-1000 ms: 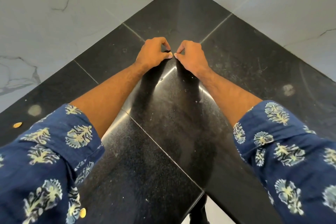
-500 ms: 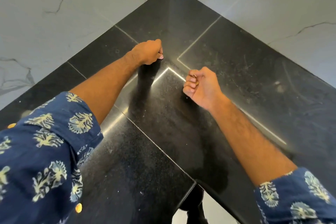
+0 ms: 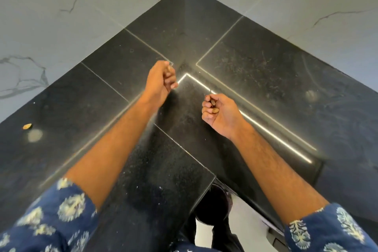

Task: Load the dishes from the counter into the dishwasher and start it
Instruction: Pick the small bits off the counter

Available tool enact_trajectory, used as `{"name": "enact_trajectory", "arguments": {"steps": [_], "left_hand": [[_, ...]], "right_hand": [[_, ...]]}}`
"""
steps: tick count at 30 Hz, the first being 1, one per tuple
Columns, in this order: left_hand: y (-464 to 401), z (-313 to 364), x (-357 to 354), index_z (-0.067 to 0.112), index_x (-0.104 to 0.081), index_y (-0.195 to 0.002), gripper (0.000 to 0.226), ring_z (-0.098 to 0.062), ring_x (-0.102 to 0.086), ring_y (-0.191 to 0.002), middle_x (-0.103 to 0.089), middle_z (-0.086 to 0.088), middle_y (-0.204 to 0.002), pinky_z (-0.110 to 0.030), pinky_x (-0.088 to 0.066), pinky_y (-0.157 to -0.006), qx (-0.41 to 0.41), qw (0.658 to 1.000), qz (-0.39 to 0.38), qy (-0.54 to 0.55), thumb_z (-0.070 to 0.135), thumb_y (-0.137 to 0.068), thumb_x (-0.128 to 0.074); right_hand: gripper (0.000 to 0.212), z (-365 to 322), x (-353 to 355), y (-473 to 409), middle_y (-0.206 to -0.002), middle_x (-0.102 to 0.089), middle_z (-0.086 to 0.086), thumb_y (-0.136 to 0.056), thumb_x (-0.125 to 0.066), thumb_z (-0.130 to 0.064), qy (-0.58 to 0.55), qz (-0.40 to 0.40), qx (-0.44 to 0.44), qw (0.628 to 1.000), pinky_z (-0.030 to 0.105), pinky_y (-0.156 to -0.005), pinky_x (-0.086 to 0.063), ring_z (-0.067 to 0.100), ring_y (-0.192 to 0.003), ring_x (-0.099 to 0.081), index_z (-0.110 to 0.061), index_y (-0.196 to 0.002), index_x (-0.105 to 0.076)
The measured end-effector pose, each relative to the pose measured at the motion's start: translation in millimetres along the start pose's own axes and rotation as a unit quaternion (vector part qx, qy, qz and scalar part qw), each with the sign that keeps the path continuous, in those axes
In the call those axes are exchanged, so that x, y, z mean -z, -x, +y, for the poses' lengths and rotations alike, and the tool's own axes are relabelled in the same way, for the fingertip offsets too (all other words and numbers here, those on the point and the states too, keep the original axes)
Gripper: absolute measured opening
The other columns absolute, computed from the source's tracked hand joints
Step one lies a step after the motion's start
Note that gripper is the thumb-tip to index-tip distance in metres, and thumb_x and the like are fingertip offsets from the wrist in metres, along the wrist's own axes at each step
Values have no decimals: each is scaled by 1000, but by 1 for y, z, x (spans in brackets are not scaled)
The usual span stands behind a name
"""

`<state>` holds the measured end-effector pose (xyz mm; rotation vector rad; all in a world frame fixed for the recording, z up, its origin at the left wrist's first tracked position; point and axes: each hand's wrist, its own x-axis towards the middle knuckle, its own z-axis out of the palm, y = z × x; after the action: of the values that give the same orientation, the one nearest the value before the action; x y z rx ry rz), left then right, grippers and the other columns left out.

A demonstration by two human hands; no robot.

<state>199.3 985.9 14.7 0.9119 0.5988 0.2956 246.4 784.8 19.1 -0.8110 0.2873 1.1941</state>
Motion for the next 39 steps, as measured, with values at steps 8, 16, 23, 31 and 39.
{"name": "enact_trajectory", "arguments": {"steps": [8,16,23,31,39], "left_hand": [[176,-57,43,19,-34,-70,20,-9,-25,-45,-29,3,-58,-23,-22,-43,-14,969,34,245,16,-87,-44],[301,-76,84,6,-56,-116,28,-8,-31,-49,-37,1,-65,-22,-29,-45,-45,962,193,186,3,-98,-35],[397,-80,130,8,-65,-101,32,-4,-22,-43,-25,8,-56,-20,-19,-42,-26,945,319,71,31,-106,-43],[435,-66,192,14,-57,-80,29,-5,-20,-43,-28,8,-52,-18,-17,-39,-4,921,364,-138,31,-103,-51],[483,-50,269,16,-63,-78,27,-2,-40,-48,-48,16,-49,-19,-34,-53,-22,863,350,-365,27,-100,-54]], "right_hand": [[44,54,-12,26,-85,-63,11,-86,-35,1,118,-42,-52,991,22,-58,-50,12,-64,-54,7,-120,-62],[35,125,-28,66,-75,-52,0,-99,-41,-7,267,-114,-128,948,21,-57,-34,7,-62,-42,1,-125,-64],[25,196,-54,94,-68,-44,-7,-98,-52,-17,575,-119,-72,806,22,-52,-25,7,-56,-35,-13,-104,-77],[38,271,-102,62,-94,-69,9,-97,-51,-48,882,-109,212,407,38,-69,-45,34,-89,-63,-10,-99,-58],[21,320,-123,47,-103,-68,14,-102,-37,-30,942,-126,222,219,40,-64,-38,40,-91,-65,-12,-104,-48]]}}
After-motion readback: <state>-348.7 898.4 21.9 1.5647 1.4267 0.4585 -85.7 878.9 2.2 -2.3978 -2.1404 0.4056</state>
